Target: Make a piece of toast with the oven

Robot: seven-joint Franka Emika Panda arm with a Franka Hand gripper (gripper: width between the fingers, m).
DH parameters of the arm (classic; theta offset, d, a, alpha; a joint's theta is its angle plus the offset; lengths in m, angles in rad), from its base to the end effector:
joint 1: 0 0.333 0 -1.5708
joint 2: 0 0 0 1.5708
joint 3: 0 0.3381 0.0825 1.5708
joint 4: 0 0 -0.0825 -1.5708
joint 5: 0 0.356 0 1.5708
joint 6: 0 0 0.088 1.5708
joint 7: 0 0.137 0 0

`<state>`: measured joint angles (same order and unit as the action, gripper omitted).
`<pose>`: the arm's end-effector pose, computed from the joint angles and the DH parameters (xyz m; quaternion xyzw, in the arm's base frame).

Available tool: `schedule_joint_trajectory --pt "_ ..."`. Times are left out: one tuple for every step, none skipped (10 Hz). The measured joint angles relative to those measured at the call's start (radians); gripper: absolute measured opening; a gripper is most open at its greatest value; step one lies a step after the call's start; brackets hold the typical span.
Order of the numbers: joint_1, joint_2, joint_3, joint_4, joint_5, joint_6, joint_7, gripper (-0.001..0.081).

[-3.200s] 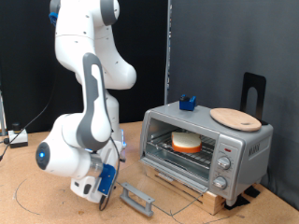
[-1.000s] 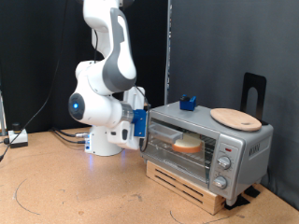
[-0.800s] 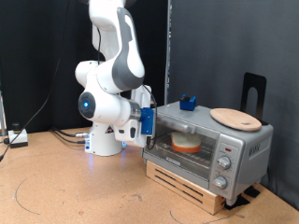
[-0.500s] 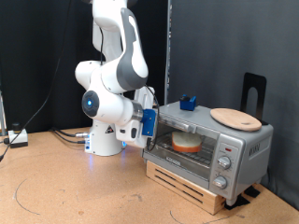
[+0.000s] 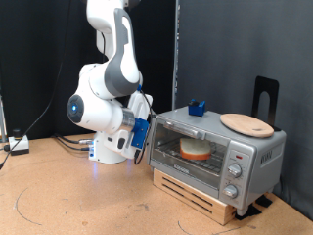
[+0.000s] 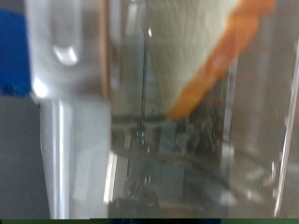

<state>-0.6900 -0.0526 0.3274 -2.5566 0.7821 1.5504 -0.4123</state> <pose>0.3285 -0.0206 0.3084 -0.8277 0.1517 0.2659 0.4704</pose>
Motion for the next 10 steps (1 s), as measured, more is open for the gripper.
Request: schedule_joint_trajectory --pt "-0.001 0.008 -0.002 0.02 0.02 0.002 -0.038 0.0808" --pt "-0.003 0.023 -0.004 0.056 0.024 0.002 -0.06 0.0808" --pt "-0.005 0.044 -0.007 0.097 0.021 -0.006 -0.059 0.0808" --pt "-0.007 0.066 -0.012 0.136 0.018 -0.006 -0.052 0.0808" --pt "-0.01 0.087 -0.017 0.174 0.017 -0.003 -0.035 0.0808" --pt "-0.012 0.109 -0.022 0.208 0.027 0.006 0.0 0.0808" --pt "-0.014 0.139 -0.027 0.234 0.03 0.007 0.023 0.0808" --pt "-0.013 0.139 -0.026 0.232 0.029 0.007 0.017 0.0808" --pt "-0.014 0.146 -0.026 0.244 0.028 -0.02 -0.003 0.0808" --pt "-0.014 0.173 -0.027 0.28 0.029 -0.042 -0.005 0.0808"
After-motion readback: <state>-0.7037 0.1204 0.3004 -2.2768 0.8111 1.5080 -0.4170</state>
